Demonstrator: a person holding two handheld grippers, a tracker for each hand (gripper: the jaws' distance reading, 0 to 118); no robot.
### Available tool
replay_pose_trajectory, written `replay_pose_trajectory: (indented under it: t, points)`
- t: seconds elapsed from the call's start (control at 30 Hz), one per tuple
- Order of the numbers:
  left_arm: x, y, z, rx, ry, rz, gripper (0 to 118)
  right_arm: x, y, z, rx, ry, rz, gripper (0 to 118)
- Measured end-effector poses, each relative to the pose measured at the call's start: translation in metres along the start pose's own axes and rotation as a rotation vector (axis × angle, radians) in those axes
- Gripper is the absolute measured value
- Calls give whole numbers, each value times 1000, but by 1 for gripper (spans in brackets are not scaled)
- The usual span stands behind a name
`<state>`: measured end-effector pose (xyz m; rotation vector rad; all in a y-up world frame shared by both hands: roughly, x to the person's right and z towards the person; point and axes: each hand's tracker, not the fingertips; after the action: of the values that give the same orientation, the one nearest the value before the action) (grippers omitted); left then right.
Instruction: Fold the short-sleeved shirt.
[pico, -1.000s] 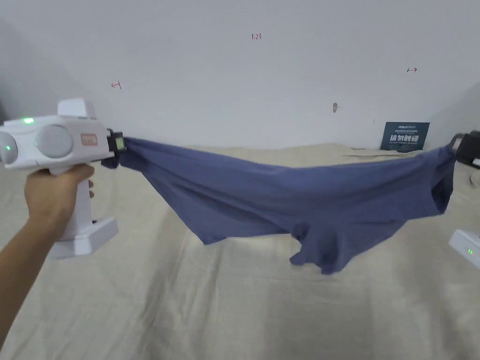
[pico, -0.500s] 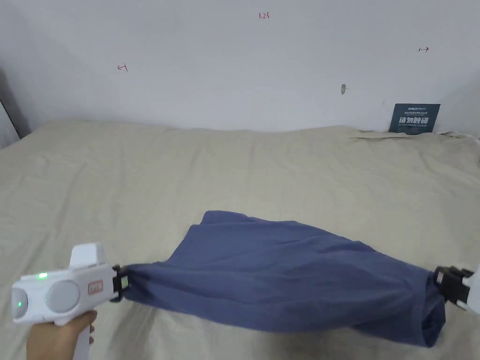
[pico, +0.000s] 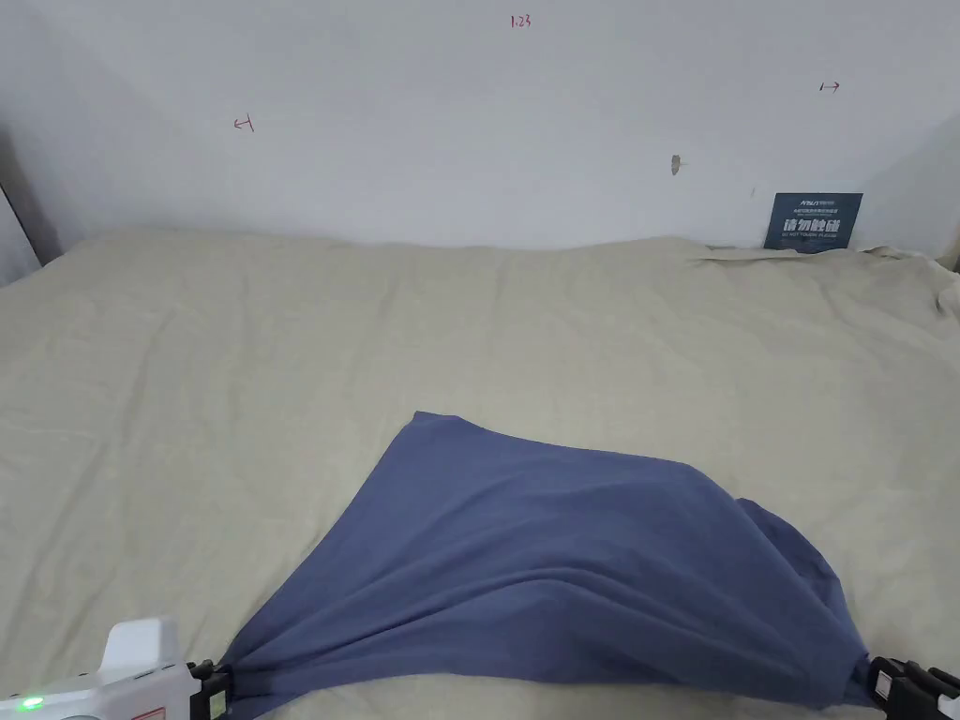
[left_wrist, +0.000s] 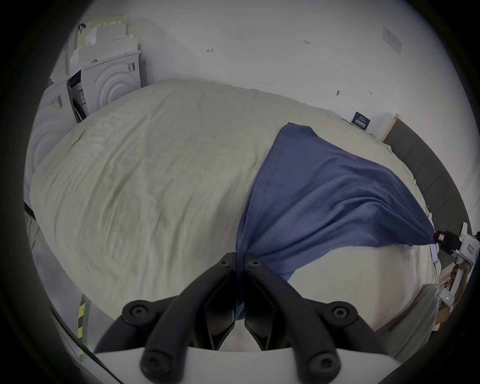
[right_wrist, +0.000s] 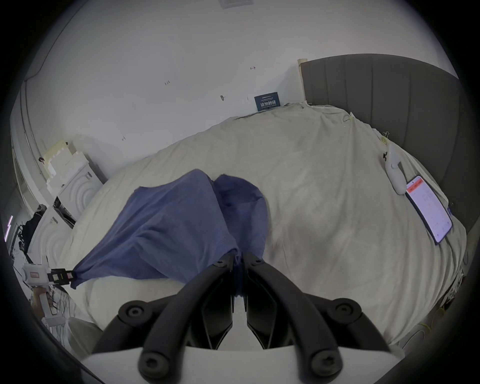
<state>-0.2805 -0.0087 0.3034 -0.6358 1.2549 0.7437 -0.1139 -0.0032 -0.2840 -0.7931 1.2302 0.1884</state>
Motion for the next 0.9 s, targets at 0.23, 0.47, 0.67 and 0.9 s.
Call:
replay_pose_trajectory:
  t: [0.23, 0.47, 0.67, 0.9]
  points:
    - [-25, -15, 29, 9, 9, 15, 2, -10, -17, 59, -8, 8, 39, 4]
    - [-14, -23, 10, -55, 56, -7, 2, -32, -39, 57, -133, -68, 118, 4]
    - [0, -28, -27, -147, 93, -5, 2, -20, -50, 17, -242, -141, 124, 4]
    - [10, -25, -26, -188, 99, 33, 46, -21, -50, 15, -250, -146, 81, 11]
